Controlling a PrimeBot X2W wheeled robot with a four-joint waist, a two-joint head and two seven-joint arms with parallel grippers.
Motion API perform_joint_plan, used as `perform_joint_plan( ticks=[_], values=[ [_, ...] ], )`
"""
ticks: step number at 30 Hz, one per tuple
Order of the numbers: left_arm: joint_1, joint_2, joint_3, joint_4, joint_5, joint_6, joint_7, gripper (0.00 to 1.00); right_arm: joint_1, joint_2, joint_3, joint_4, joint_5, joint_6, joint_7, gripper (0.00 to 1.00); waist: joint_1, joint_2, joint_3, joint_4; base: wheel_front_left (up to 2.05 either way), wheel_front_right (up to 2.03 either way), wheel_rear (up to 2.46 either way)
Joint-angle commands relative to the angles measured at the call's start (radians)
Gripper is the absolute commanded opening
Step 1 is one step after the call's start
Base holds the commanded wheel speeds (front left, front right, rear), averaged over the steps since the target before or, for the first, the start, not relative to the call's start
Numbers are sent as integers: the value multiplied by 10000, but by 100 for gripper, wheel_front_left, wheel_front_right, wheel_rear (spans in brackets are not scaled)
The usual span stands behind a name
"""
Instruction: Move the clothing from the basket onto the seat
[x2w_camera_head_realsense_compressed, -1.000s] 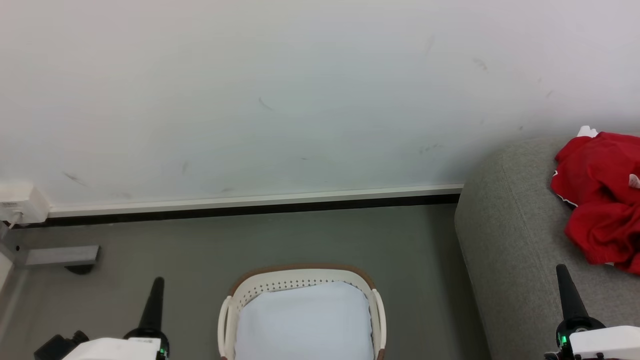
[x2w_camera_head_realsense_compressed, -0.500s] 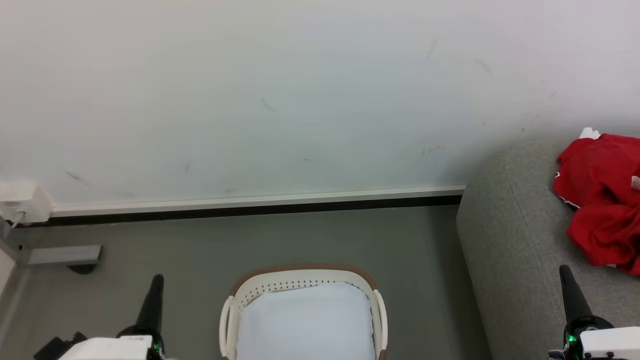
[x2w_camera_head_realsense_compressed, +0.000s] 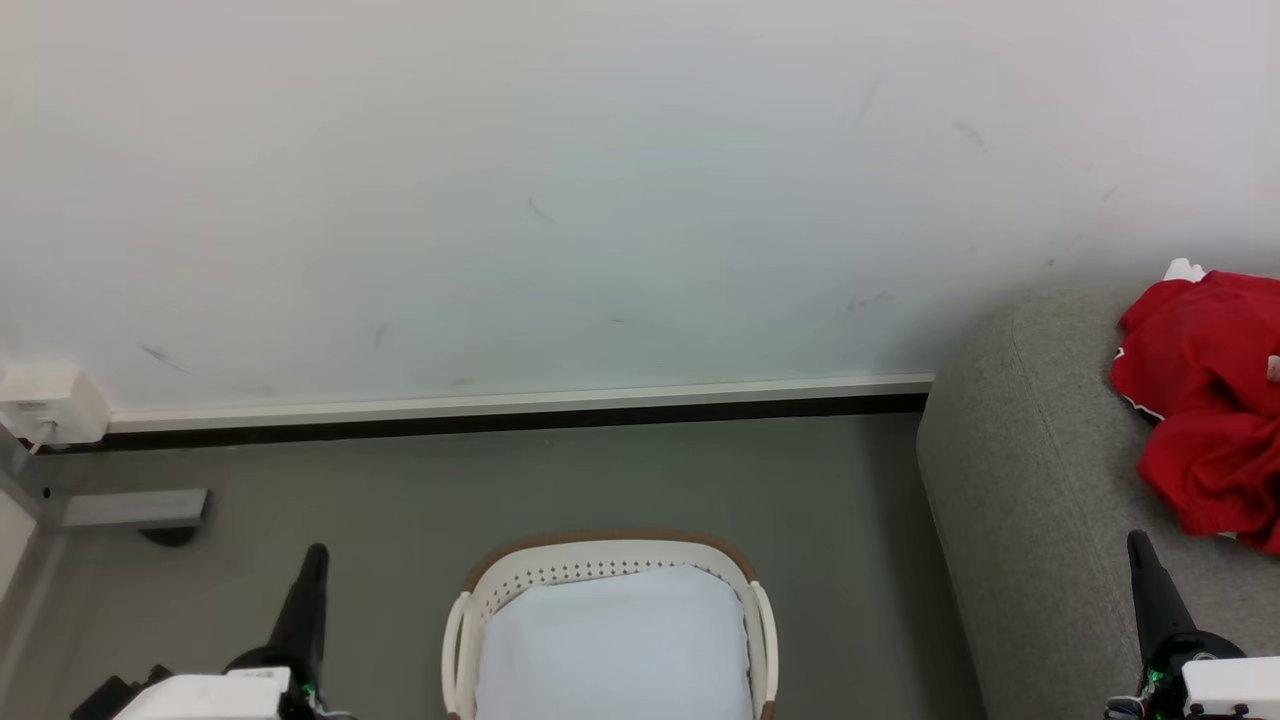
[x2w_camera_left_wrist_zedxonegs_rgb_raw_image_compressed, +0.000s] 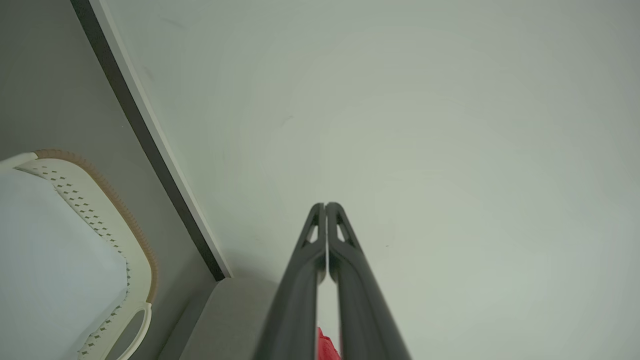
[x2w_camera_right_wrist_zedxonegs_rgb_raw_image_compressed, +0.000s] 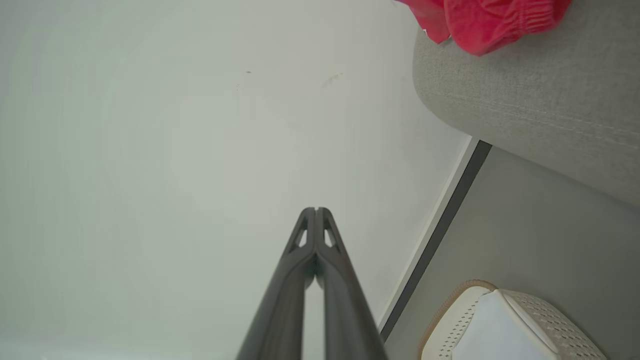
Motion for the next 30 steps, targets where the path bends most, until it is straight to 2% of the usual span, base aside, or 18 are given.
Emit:
perform_joint_plan(
  ticks=[1,18,30],
  values=[
    [-134,90,24,-47,-302,-75,69,0,-79,-23,-76,-81,219,-18,59,0,0,-1,-2,4,0,0,0],
    [-147,95,64,-89,-1464,-93,378,0,-66,72,-349,-68,1158,-21,399,0,0,-1,-33,73,0,0,0],
    [-144,94,61,-87,-1442,-85,382,0,-70,88,-369,-65,1110,-21,409,0,0,-1,-34,74,0,0,0]
  ],
)
